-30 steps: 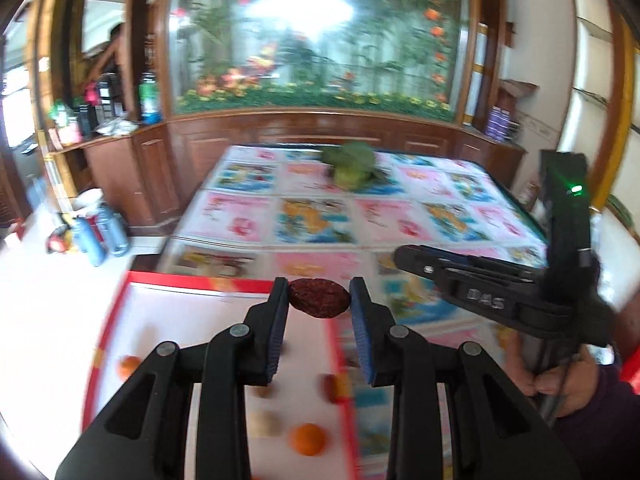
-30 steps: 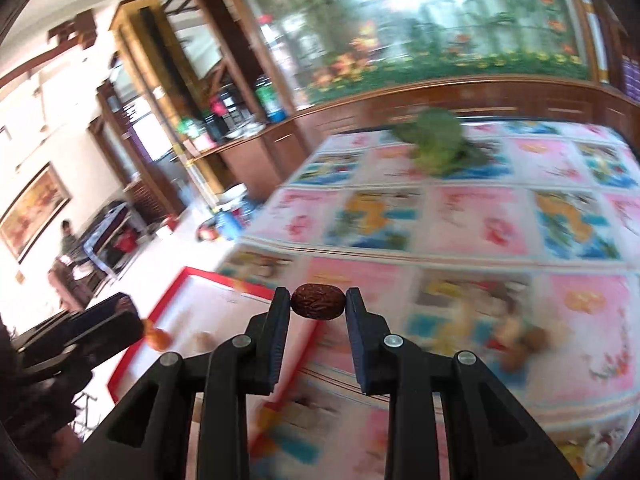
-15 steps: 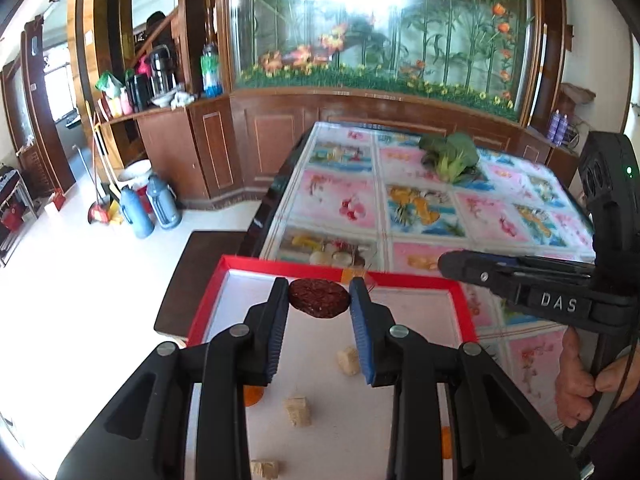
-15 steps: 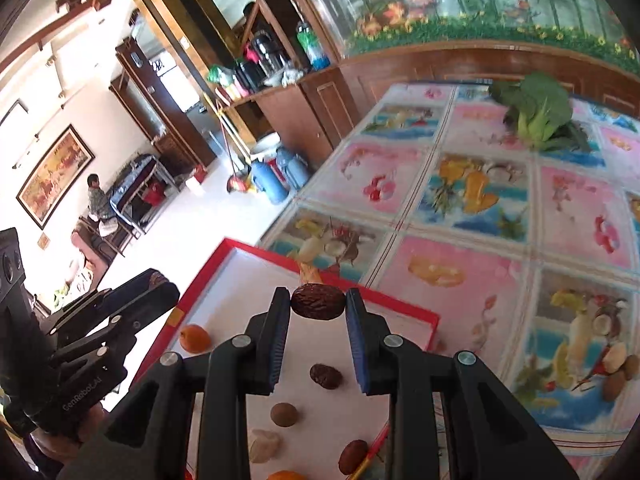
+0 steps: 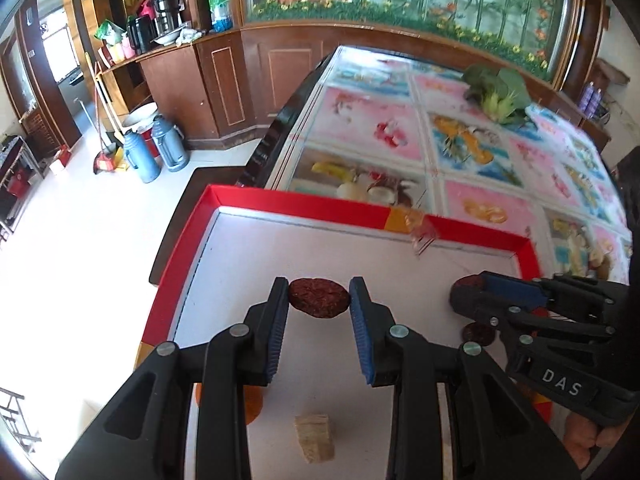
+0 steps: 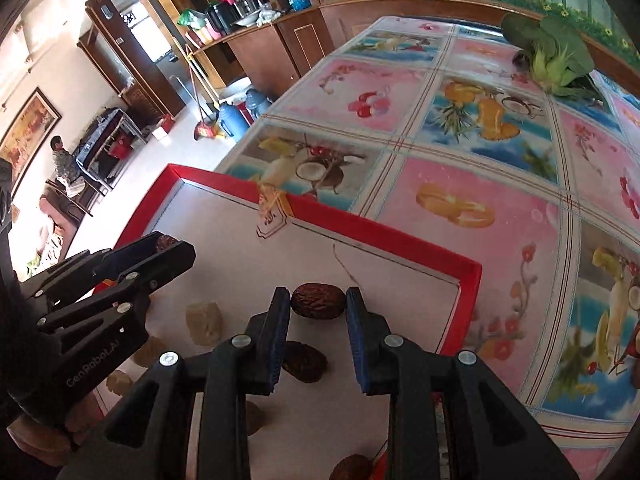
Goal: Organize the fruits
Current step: 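Carry both dates over the white tray and open both tools, then move both open tools back to the fruit on the tablecloth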
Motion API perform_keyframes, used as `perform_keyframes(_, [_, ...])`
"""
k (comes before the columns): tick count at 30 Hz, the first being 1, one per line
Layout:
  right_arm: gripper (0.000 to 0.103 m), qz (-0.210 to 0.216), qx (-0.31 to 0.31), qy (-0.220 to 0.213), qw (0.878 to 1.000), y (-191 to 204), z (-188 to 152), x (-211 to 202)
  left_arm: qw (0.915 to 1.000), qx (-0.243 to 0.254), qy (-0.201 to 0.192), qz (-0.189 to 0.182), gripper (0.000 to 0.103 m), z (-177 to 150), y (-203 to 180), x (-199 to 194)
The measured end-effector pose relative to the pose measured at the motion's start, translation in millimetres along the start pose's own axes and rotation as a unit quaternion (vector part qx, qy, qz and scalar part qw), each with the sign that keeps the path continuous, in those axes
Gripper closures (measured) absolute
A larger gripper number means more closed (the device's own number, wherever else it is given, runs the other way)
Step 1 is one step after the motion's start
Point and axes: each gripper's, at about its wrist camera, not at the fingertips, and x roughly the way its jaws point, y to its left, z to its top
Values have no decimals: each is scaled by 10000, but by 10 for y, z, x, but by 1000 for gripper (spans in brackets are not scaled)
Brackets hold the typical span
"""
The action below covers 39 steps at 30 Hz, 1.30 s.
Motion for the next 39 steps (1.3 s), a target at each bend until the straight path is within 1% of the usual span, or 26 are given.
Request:
perform_keyframes(2, [75,-34,-51,-11,10000,18,-11,0,10000,-6,84,-31,70,-15,0,32])
perform_keyframes(4, [75,-61,-92,-9,9999,31,-19,-10,9998,26,163,61,70,-31,-7,70])
perform_keyframes(6, [71,-48,-71,29,10000,35,-17,-15,9997,17,233,69,70,-40,-5,100])
perform_keyframes(7, [61,21,-31,58,10000,20,-23,-31,9996,35,279,71,66,-47,-9,117])
perform_keyframes(8, [53,88,8,54,9999,7,-21,-42,9996,72,282,50,63,-46,-18,118])
perform_keyframes(10, [53,236,99,-133,9996,-43,-49,-147,9994,82,303,144,36,-49,-34,107])
perform_keyframes(12, [53,394,127,-304,9987,-98,-79,-288,9994,59,253,226,29,-56,-41,62])
perform_keyframes(14, [53,532,145,-565,9969,-184,-126,-473,9994,17,197,274,29,-70,-53,-28])
perform_keyframes(17, [52,480,166,-1004,9937,-409,-256,-818,9999,-17,32,128,29,-101,-130,-241])
perform_keyframes(19, [51,448,217,-1248,9909,-604,-369,-1033,9998,27,-166,66,28,-129,-230,-415])
perform_keyframes(20, [51,390,257,-1333,9900,-707,-419,-1118,9995,106,-282,-5,27,-156,-317,-526])
perform_keyframes(21, [50,288,306,-1429,9888,-829,-476,-1212,9990,217,-376,-111,22,-186,-422,-627])
perform_keyframes(22, [50,175,357,-1526,9875,-948,-540,-1298,9985,291,-431,-177,21,-205,-499,-684])
perform_keyframes(25, [48,-264,592,-1754,9824,-1399,-757,-1531,9948,717,-543,-475,20,-301,-890,-855])
perform_keyframes(26, [48,-483,712,-1819,9795,-1595,-847,-1603,9925,893,-572,-613,20,-342,-1051,-897])
perform_keyframes(28, [48,-784,804,-1779,9776,-1828,-936,-1653,9874,1220,-584,-827,20,-405,-1367,-928])
perform_keyframes(29, [48,-1010,866,-1721,9761,-1983,-1002,-1671,9854,1332,-574,-887,20,-423,-1488,-927])
perform_keyframes(31, [48,-1197,853,-1697,9745,-2141,-1068,-1682,9810,1558,-538,-1019,20,-444,-1746,-883])
perform_keyframes(34, [48,-1255,837,-1471,9776,-2297,-1073,-1626,9746,1897,-449,-1107,20,-456,-2139,-733])
perform_keyframes(39, [48,-1356,497,-1208,9821,-2249,-982,-1487,9727,1967,-155,-1223,20,-401,-2526,-484])
